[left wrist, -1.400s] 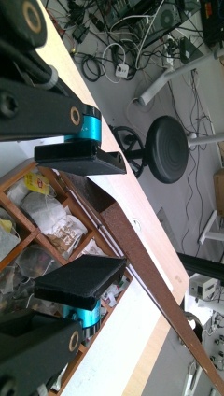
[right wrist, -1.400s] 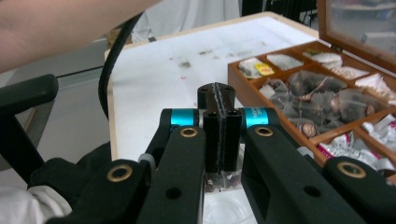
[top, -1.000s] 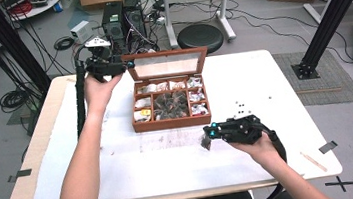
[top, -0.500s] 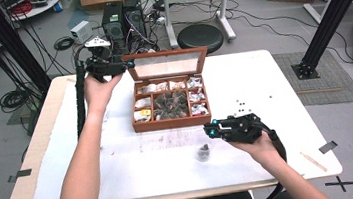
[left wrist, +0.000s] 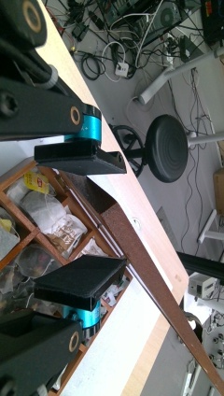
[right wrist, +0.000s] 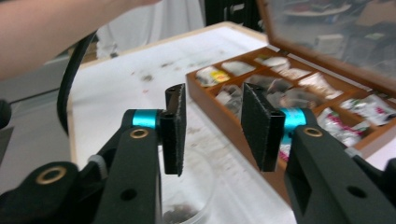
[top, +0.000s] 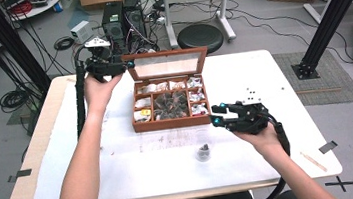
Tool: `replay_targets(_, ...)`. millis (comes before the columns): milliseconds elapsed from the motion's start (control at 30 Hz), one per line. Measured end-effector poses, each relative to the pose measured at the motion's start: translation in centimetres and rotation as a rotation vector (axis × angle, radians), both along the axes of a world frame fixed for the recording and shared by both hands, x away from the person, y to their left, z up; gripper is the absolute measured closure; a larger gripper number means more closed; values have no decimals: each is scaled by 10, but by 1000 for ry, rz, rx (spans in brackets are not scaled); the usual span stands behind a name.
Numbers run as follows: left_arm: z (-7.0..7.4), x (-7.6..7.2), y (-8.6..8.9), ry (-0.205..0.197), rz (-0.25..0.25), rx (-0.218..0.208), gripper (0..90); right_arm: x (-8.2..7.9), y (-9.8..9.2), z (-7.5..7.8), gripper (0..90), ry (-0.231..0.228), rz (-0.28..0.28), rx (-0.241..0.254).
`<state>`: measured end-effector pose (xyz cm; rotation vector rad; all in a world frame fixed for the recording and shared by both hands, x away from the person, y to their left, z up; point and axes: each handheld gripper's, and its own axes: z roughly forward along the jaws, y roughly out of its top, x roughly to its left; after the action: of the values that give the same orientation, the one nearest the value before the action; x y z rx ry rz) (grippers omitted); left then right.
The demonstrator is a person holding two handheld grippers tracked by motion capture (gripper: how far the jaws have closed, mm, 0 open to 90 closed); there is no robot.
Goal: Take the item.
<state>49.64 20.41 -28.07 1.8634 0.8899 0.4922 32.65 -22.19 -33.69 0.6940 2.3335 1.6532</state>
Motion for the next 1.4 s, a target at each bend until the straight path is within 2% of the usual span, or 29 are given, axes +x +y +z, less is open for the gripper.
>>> replay_targets(33, 0, 0, 0, 0, 0, -5, 479, 3, -5, 4, 575, -8, -27, 16)
replay_targets(200, -1, 1, 1, -1, -2, -10, 479, 10, -18, 12, 553, -35, -91, 35)
replay_targets(500, -1, 2, 1, 0, -7, -9, 479, 26, -41, 17, 509, -28, -207, 89)
replay_targets(900, -1, 2, 1, 1, -10, -11, 478, 43, -63, 18, 419, -15, -312, 132)
replay_targets(1033, -1, 2, 2, 3, -12, -14, 478, 46, -67, 18, 411, -15, -336, 137)
replay_targets(1400, -3, 2, 3, -3, -19, -23, 477, 62, -81, 20, 357, -2, -471, 103)
